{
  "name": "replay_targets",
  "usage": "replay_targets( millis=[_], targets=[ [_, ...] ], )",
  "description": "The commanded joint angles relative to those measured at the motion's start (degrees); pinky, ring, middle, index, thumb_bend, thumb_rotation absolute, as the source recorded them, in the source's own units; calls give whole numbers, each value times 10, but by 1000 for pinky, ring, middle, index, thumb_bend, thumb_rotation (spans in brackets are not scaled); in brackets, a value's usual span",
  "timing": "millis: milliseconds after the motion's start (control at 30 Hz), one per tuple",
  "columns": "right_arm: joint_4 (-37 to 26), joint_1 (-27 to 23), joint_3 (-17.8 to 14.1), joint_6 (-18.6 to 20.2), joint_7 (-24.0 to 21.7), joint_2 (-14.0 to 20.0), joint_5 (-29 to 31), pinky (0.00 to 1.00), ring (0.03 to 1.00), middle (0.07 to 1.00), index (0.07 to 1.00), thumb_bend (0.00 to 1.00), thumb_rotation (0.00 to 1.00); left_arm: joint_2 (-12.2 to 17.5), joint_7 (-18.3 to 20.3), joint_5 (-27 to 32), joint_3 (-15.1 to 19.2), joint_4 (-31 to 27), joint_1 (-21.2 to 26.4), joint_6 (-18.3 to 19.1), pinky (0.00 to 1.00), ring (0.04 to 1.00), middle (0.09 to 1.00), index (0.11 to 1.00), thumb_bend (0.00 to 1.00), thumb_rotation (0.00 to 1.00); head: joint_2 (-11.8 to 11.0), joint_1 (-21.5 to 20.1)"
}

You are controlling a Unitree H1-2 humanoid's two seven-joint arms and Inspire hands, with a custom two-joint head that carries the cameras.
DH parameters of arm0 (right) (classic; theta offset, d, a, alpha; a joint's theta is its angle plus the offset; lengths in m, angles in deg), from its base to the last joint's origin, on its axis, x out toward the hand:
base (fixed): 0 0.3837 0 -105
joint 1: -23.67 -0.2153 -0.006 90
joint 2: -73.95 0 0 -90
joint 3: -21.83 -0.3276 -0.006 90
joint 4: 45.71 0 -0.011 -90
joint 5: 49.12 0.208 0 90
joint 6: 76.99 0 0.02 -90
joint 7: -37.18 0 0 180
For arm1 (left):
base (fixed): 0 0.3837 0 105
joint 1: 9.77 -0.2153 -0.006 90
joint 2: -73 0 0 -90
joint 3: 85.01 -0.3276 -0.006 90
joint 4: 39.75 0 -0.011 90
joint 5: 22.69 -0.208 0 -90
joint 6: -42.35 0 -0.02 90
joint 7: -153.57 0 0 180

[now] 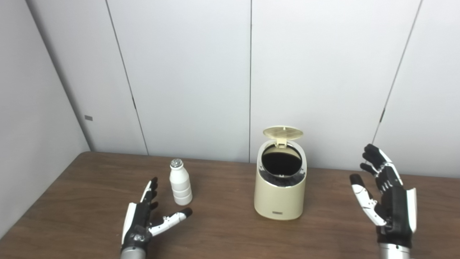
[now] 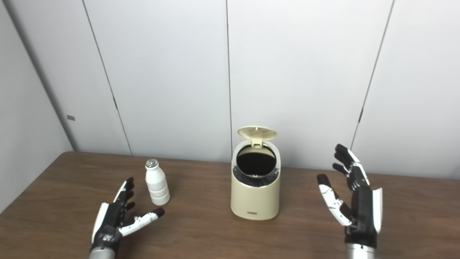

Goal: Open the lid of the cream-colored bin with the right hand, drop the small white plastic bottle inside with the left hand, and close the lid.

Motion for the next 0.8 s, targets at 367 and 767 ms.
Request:
replay_targets(
  millis=[367,767],
  targets=[
    [-39,-13,-24,-24,-36,8,14,702,802,824,815,230,506,-17,-96,-32,-9,70,61,-76,872,923,923,957,1000,411,-5,56],
    [-104,-6,-43,20,-79,-7,14,570,728,764,748,253,527,-4,-83,-78,-46,63,79,-15,787,867,875,915,1000,327,-4,66]
  ],
)
